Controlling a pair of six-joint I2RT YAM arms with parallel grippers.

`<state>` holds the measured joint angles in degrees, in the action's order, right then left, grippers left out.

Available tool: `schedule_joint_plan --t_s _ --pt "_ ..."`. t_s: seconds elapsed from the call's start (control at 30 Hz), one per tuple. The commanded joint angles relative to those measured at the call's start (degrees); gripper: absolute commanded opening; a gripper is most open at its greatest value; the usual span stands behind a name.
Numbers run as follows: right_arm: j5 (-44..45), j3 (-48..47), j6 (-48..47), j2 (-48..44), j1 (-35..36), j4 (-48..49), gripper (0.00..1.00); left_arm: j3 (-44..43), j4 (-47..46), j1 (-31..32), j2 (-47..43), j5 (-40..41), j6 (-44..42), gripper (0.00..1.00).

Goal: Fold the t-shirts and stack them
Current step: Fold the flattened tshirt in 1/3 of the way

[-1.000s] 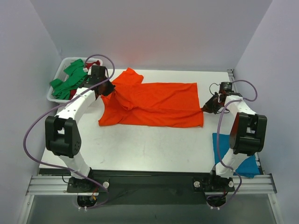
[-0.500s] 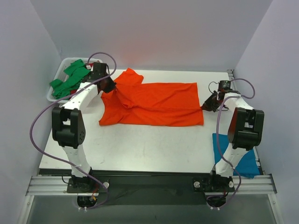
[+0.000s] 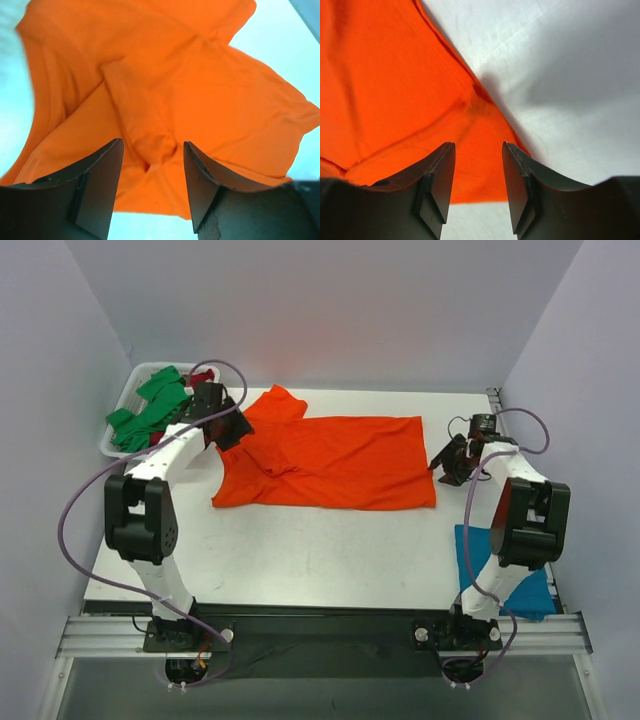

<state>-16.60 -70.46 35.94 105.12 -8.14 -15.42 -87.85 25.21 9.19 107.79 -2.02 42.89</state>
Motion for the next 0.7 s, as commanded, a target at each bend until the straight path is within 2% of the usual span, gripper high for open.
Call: schedule_joint_plan --t_s 0.0,0.13,0.2,0.27,0.43,0.67 --pt "2.01 6.45 0.62 -10.27 0.32 -2.60 0.42 6.53 -1.31 -0.40 -10.64 1.05 1.57 0.61" --pt "2.62 16.03 1.41 -17.04 0.32 -0.67 0.38 20.75 -2.10 -0.49 -18.65 3.15 3.60 0.55" --pt "3.32 20.42 1.50 -20.12 0.32 0.13 0.32 25.60 -3.31 -0.58 -23.12 4.13 4.56 0.51" --pt "3.68 22.55 1.58 -22.41 0.32 0.83 0.32 30.95 -3.77 -0.58 -25.42 4.92 5.27 0.48" --pt "4.03 26.77 2.11 -23.65 0.32 2.15 0.31 37.57 -4.03 -0.84 -29.39 6.77 5.80 0.47" --pt "3.33 25.29 3.78 -19.97 0.41 5.48 0.31 44.08 -11.75 -2.95 -28.78 2.03 5.97 0.49"
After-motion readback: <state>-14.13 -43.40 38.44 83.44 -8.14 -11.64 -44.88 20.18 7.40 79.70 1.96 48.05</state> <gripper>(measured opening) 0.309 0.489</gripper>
